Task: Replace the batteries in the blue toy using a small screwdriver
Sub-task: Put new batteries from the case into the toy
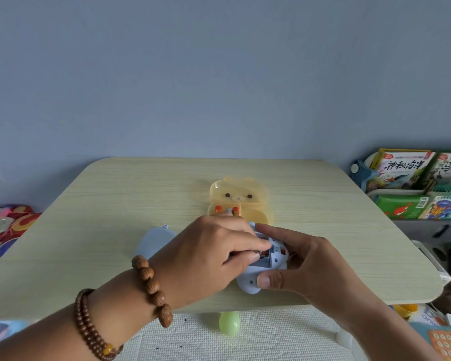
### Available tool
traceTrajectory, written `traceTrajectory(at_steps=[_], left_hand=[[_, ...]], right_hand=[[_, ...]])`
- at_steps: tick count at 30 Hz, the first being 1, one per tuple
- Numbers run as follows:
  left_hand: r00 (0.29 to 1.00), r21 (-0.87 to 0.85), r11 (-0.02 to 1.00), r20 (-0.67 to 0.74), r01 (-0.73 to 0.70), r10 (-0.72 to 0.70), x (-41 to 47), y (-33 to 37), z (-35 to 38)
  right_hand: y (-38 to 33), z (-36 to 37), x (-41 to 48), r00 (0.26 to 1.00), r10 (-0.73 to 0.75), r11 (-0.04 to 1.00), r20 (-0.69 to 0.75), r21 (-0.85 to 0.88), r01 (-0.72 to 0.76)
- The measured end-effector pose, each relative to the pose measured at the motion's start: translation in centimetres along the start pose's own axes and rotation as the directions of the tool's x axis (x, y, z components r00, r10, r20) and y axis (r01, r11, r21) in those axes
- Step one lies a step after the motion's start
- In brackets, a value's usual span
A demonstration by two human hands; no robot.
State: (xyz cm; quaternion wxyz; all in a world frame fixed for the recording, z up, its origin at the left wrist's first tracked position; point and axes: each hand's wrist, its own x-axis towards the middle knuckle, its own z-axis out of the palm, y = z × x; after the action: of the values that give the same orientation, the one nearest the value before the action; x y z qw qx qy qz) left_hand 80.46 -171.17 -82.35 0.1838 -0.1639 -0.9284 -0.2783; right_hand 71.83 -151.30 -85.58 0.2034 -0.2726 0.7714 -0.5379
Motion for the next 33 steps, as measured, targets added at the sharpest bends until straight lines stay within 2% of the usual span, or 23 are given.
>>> traceTrajectory(at_steps=[5, 9, 19, 22, 24, 27, 30, 33], left_hand=[[1.0, -0.018, 1.0, 0.024, 0.006, -0.006, 0.2, 0.3, 0.6], [0.994, -0.058, 0.993, 0.035, 0.101, -0.099, 0.8, 0.9, 0.3], [0.979, 0.038, 0.978, 0.009, 0.204, -0.205, 0.9, 1.8, 1.0], [0.984, 0.055, 0.983, 0.038, 0.174, -0.177, 0.5, 1.2, 0.3], [0.972, 0.067, 0.975, 0.086, 0.212, -0.217, 0.0, 0.6, -0.5], [0.939, 0.016, 0.948, 0.133, 0.319, -0.318, -0.8, 0.0, -0.8], [0.933, -0.032, 0.936, 0.1, 0.349, -0.345, -1.1, -0.6, -0.2], [0.933, -0.07, 0.931, 0.073, 0.357, -0.353, -1.1, -0.9, 0.1]], right_hand=[[0.0, 0.1, 0.1, 1.0, 0.005, 0.999, 0.004, 0.04, -0.005], [-0.3, 0.0, 0.0, 0.999, 0.008, 0.998, 0.036, 0.068, -0.011], [-0.4, 0.1, 0.0, 1.0, 0.019, 1.0, -0.016, 0.014, -0.019], [-0.5, -0.2, -0.1, 1.0, 0.005, 0.998, 0.026, 0.066, -0.006], [-0.6, -0.3, -0.2, 0.999, 0.012, 0.997, 0.037, 0.072, -0.015], [-0.6, -0.4, -0.2, 0.998, 0.05, 0.997, 0.049, 0.053, -0.052], [-1.0, -0.5, -0.2, 0.995, 0.062, 0.996, 0.08, 0.058, -0.066], [-1.0, -0.4, 0.0, 0.996, 0.084, 0.992, 0.014, 0.09, -0.085]])
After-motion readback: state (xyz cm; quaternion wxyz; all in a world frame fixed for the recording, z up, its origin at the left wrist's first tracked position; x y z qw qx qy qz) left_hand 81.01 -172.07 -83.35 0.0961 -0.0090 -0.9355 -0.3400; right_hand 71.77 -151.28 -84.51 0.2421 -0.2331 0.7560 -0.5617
